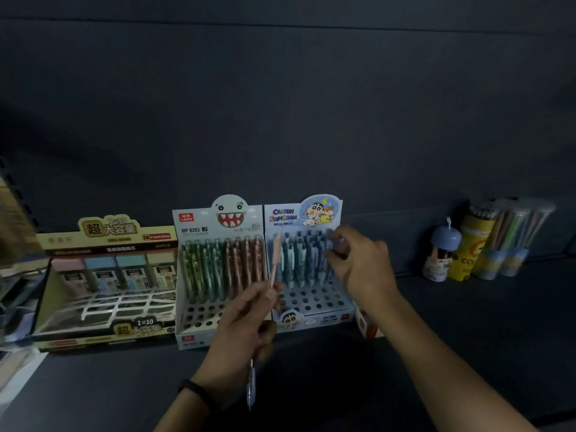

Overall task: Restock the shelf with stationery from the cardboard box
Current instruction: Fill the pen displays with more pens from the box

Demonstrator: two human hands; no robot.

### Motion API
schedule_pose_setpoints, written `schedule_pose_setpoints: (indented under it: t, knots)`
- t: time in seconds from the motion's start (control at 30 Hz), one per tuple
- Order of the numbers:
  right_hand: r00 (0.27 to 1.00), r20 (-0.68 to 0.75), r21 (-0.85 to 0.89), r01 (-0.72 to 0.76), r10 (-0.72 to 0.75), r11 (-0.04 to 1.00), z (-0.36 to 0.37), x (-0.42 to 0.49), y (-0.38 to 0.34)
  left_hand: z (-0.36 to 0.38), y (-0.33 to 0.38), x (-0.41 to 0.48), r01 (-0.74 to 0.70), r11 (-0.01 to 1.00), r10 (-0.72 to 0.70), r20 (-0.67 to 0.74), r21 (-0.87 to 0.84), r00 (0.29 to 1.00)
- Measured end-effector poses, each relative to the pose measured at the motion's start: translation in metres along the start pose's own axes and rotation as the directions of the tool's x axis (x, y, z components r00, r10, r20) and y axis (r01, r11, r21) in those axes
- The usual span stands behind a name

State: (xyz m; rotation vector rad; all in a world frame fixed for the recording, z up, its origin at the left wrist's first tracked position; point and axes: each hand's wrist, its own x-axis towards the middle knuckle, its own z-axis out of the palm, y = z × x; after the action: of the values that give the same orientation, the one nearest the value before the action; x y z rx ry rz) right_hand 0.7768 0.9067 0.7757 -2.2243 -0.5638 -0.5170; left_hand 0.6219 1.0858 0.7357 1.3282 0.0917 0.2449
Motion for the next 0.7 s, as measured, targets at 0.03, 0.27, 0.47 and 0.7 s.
schedule_pose_setpoints:
  t: [0.03,0.27,0.47,0.7]
  knots:
    - [1.0,0.016,-0.012,0.015,-0.015,1.0,0.004,-0.001,0.003,0.0,0.0,0.001,-0.006,1.0,0.007,-0.003,0.006,1.0]
    - [0.994,-0.09,0.086,0.077,-0.07,0.993,-0.016,-0.02,-0.022,0.002,0.0,0.002,-0.047,0.997,0.046,0.013,0.066,0.999]
    - [0.951,0.3,0.459,-0.08,-0.07,0.885,-0.004,-0.048,-0.056,0.003,-0.005,0.004,-0.067,0.989,0.068,0.0,0.133,0.998]
    - [0.947,0.317,0.654,-0.181,-0.049,0.735,0.0,-0.045,-0.066,-0.002,0.004,0.003,0.007,0.989,-0.005,-0.013,0.148,1.0]
